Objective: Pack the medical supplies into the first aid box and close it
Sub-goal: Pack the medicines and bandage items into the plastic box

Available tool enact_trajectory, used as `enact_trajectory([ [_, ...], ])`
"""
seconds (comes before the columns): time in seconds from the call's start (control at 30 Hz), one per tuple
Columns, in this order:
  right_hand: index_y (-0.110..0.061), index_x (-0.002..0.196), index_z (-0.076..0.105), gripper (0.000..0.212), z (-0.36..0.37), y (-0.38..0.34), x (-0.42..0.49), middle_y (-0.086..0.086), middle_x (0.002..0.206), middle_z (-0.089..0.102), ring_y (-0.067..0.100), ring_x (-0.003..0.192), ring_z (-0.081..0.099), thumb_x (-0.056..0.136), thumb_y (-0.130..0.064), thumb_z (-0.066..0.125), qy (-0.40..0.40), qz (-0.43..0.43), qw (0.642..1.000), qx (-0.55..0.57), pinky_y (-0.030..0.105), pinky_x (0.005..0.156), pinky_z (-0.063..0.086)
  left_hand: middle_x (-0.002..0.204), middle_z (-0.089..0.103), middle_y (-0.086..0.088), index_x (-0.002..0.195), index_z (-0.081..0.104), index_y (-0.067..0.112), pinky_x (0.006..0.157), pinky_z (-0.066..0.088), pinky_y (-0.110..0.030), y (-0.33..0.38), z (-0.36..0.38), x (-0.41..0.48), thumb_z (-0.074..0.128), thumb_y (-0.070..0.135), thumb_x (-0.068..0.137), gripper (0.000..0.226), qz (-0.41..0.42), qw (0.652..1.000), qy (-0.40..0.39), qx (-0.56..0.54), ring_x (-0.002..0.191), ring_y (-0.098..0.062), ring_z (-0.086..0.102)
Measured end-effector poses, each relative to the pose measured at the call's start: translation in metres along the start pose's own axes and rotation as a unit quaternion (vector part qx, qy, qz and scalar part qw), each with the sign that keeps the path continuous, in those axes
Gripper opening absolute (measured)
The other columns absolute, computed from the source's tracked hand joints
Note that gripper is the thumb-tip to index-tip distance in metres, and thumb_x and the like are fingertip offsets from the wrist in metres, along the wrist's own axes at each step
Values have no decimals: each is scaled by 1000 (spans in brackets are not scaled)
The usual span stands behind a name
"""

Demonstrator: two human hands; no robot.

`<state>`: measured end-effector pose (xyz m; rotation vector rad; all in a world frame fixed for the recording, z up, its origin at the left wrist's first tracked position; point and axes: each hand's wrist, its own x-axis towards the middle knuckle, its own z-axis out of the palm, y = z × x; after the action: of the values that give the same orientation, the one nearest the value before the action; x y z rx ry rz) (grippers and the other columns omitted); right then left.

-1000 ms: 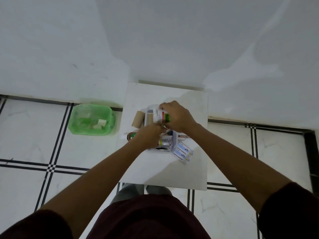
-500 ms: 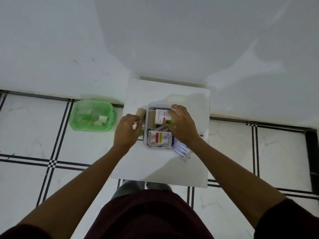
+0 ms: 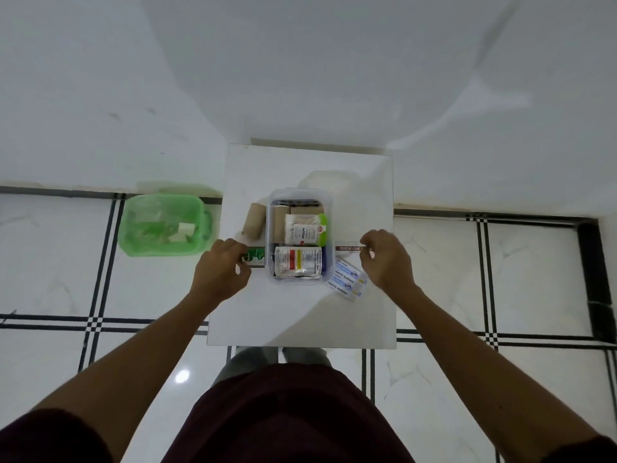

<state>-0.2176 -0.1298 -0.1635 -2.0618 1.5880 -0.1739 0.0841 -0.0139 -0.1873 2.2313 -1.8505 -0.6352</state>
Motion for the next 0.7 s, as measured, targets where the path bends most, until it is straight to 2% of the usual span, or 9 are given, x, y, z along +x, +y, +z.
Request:
enact_trajectory([
  [0.1,-11,98,63,16,22,2,-18,9,99,66,27,89,62,84,-19,64,-83,65,994,9,35,71,51,99,65,-12,104,63,5,57,50,-39,-7,5,-6,65,22,69,38,46,996,-50,64,83,-36,58],
  [0.2,-12,111,59,31,37,-6,-24,10,115,63,26,103,60,85,-27,66,-133,99,986,-17,36,81,53,100,64,-12,108,62,5,57,48,-38,-7,3,-1,75,21,65,47,58,992,-60,98,84,-36,59],
  [0.27,-13,124,54,44,42,-11,-25,9,126,58,26,113,56,85,-31,67,-131,107,985,-36,36,87,52,98,64,-13,110,61,4,57,47,-38,-5,1,4,76,19,65,49,52,992,-60,100,83,-36,58],
  [0.33,-14,128,51,49,47,-13,-25,7,129,57,24,115,54,86,-34,66,-128,102,984,-67,35,87,52,97,62,-14,112,61,4,58,47,-39,-6,2,6,75,19,67,49,33,993,-58,92,83,-36,57],
  [0.47,-13,128,50,50,53,-12,-24,8,129,55,23,115,53,86,-36,65,-129,79,982,-115,33,84,52,97,59,-14,107,61,4,58,46,-39,-9,6,5,76,19,67,45,21,995,-52,84,84,-35,54],
  [0.6,-12,125,51,53,53,-8,-21,9,128,54,24,117,51,82,-37,69,-137,71,981,-115,35,85,52,96,61,-12,98,58,6,58,44,-38,-9,10,5,76,21,65,41,25,995,-53,78,84,-34,54],
  [0.7,-10,120,53,52,53,-9,-21,11,125,55,27,115,51,80,-37,72,-133,66,982,-115,36,83,51,94,63,-12,100,58,7,60,43,-38,-12,13,4,76,22,64,43,11,996,-55,68,85,-35,56],
])
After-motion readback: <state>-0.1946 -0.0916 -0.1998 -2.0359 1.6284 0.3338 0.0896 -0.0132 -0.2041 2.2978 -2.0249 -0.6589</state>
